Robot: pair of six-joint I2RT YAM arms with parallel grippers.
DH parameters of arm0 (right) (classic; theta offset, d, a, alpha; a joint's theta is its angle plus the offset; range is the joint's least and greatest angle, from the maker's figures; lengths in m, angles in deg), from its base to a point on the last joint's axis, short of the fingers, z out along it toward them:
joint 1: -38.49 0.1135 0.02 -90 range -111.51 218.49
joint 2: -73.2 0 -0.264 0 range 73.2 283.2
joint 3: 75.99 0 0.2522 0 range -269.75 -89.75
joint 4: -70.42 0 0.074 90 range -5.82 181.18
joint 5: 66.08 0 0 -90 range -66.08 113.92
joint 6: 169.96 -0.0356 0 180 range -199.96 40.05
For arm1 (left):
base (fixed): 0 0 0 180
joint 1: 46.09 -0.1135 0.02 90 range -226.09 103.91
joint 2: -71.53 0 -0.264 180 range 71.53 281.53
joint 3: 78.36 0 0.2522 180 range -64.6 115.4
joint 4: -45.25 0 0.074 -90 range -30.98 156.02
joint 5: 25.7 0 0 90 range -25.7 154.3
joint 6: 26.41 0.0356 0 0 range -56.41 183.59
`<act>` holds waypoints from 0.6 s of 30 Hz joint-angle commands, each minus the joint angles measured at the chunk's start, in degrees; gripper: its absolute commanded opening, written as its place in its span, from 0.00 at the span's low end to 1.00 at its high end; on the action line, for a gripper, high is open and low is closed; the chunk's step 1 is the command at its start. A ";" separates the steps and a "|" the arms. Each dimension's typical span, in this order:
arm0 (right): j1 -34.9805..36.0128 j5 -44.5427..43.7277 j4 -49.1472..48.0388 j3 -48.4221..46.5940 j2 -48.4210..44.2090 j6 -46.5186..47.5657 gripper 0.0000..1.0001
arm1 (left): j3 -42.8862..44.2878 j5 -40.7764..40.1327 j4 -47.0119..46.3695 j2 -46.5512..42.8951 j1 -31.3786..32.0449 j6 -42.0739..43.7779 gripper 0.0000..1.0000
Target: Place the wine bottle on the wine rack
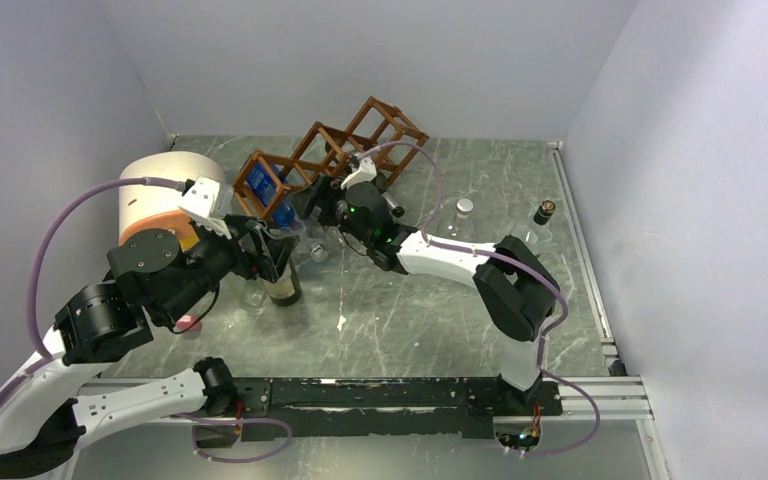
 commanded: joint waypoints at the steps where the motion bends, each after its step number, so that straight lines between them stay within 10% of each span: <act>1: 0.21 1.25 -0.48 0.64 -2.86 1.00 0.86 | 0.38 -0.09 0.96 0.17 -0.14 -0.97 0.91; 18: 0.21 7.83 21.13 10.42 -20.61 16.59 0.83 | -1.52 0.34 -1.42 -0.24 -0.14 -0.38 0.91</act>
